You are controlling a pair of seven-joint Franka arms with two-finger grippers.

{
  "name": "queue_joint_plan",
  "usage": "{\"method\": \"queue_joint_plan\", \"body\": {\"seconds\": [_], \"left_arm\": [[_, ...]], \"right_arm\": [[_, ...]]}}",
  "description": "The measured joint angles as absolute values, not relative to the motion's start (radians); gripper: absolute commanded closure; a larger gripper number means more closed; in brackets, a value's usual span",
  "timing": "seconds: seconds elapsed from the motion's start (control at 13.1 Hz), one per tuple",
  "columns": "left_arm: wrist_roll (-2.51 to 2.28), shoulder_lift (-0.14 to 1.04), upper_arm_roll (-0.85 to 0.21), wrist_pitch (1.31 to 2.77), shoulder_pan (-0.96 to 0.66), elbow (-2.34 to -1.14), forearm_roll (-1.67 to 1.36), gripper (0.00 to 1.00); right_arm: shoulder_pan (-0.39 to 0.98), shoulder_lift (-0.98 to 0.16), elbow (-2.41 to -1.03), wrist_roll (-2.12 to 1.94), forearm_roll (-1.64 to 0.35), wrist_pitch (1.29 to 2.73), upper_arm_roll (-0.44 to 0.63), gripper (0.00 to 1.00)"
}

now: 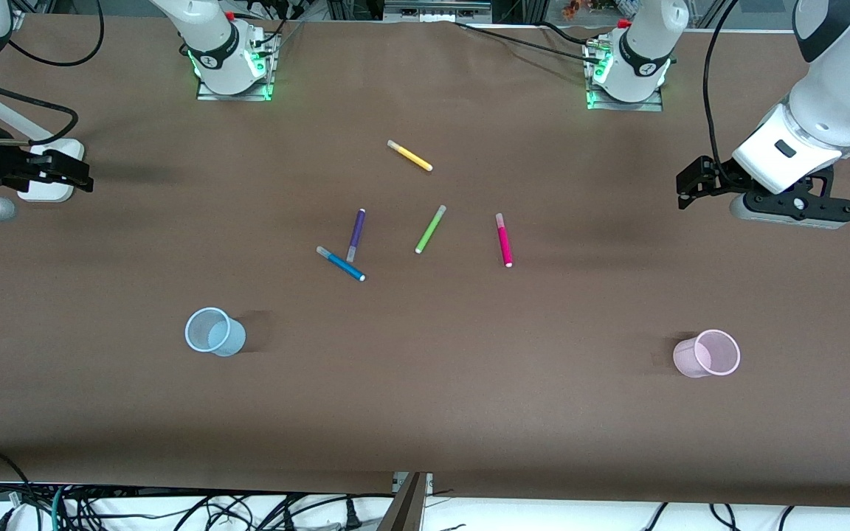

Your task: Place pink and blue markers in matching cups

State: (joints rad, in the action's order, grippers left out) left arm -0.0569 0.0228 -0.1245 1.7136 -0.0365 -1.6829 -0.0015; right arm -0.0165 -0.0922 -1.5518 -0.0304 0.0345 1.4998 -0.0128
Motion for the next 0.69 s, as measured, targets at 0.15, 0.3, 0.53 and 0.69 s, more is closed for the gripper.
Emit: {"method": "queue_joint_plan", "body": {"seconds": [0.15, 0.3, 0.53, 0.69], "left_arm": [[-0.057, 0.023, -0.124, 1.714, -0.036, -1.683, -0.002, 0.00], [-0.057, 0.023, -0.124, 1.714, -0.036, -1.683, -0.002, 0.00], [-0.057, 0.023, -0.124, 1.714, -0.036, -1.683, -0.002, 0.00], [-0.057, 0.023, -0.124, 1.714, -0.037, -1.683, -0.002, 0.00]], "right_arm": [[-0.017, -0.092, -1.552, -0.030, 0.033, 1.500, -0.013, 0.00], [-0.017, -0.092, -1.551, -0.030, 0.032, 1.502, -0.013, 0.00], [-0.013, -0.108, -1.551, -0.030, 0.025, 1.510, -0.017, 0.00], [0.016, -0.150, -1.552, -0.030, 0.019, 1.523, -0.028, 0.00]]}}
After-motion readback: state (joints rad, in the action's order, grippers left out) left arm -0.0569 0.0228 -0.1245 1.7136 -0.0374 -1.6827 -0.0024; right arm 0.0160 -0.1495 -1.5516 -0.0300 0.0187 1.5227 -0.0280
